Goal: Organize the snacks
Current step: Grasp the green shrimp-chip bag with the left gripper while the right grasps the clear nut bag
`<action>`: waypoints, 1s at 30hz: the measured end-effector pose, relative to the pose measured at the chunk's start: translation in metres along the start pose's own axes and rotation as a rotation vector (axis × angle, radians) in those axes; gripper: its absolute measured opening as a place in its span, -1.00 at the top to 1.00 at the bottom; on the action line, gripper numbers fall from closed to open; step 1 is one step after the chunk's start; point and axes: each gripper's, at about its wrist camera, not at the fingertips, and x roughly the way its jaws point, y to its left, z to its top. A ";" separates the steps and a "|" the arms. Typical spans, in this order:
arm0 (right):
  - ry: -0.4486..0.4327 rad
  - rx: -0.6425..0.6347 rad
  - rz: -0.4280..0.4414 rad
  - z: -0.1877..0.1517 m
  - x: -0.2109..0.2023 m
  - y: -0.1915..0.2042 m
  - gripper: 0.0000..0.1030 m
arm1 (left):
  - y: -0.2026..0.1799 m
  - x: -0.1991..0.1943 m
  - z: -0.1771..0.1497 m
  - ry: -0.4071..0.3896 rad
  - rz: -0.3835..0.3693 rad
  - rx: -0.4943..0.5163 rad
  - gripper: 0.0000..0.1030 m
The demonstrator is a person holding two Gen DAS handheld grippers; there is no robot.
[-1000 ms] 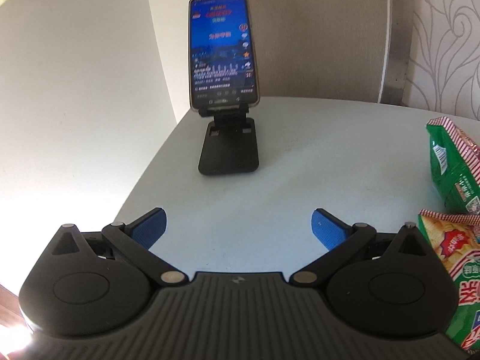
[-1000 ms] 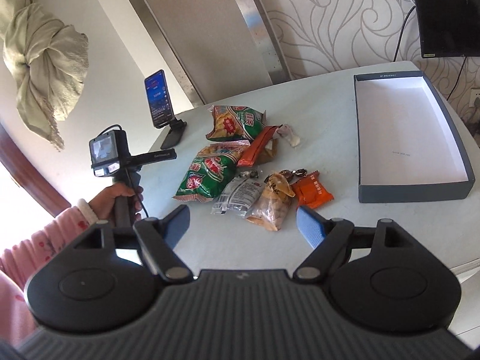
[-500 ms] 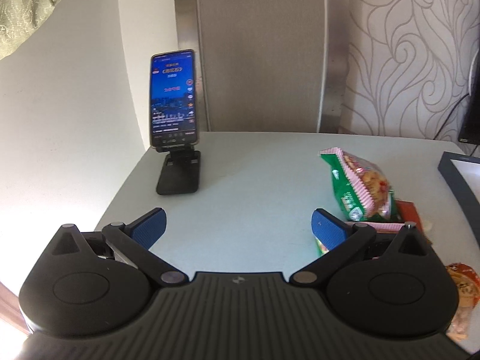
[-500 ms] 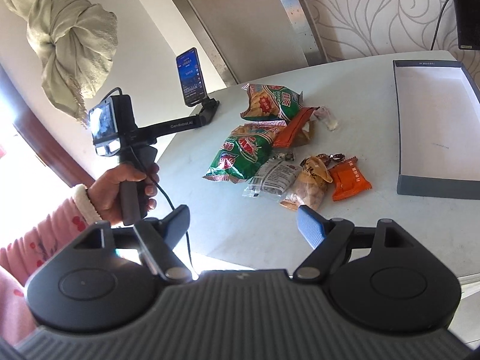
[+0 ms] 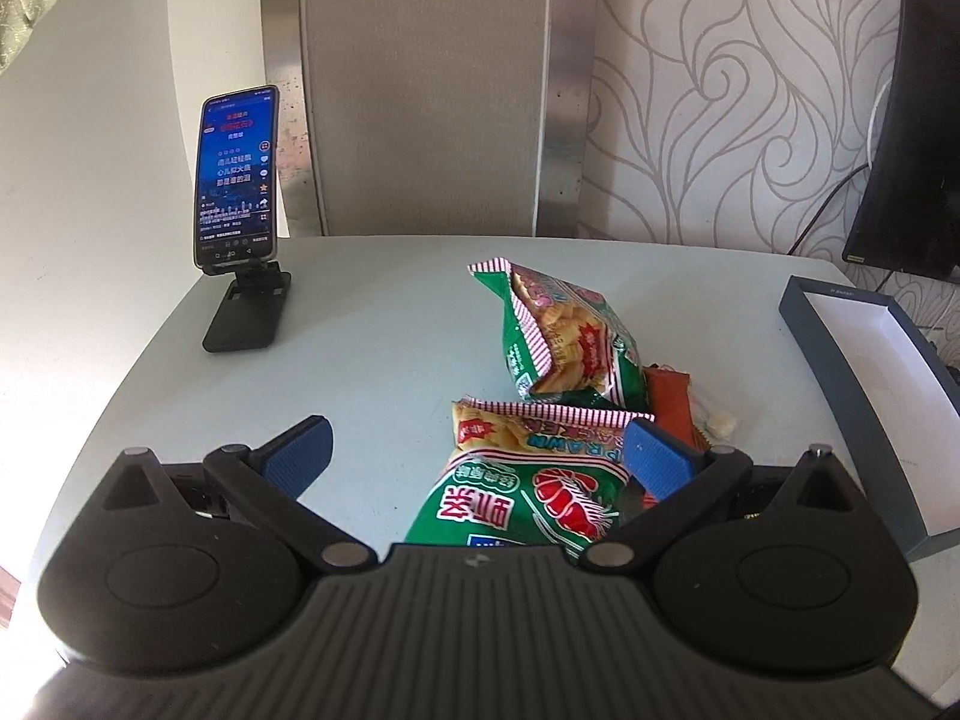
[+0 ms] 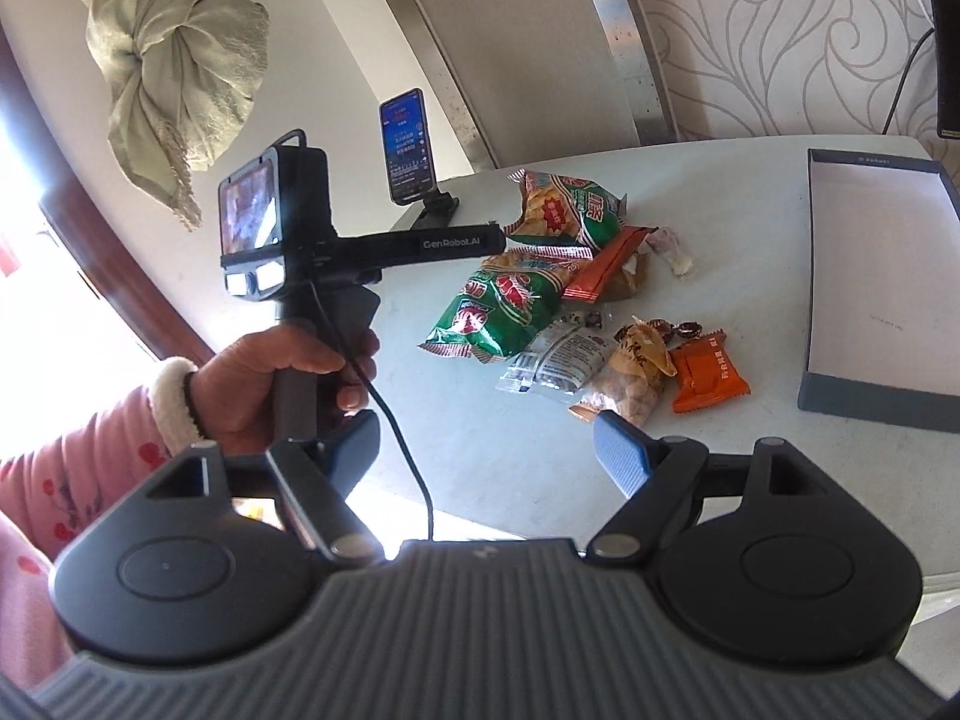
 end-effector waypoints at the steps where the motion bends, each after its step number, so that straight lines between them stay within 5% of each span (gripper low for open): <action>1: -0.005 -0.014 -0.011 0.002 0.000 0.000 -0.55 | -0.003 0.000 -0.001 -0.001 -0.004 0.011 -1.00; 10: -0.003 -0.157 -0.118 0.015 0.017 -0.002 -0.55 | -0.008 0.005 -0.008 0.023 0.000 0.020 -1.00; 19: 0.019 -0.172 -0.155 0.004 0.038 -0.009 -0.52 | -0.007 0.005 -0.025 0.020 -0.010 0.053 -1.00; 24: 0.057 -0.172 -0.149 0.003 0.055 -0.017 -0.15 | -0.009 0.003 -0.030 0.010 -0.038 0.062 -1.00; 30: 0.071 -0.178 -0.179 0.010 0.082 -0.027 -0.15 | -0.009 0.013 -0.027 0.028 -0.024 0.072 -1.00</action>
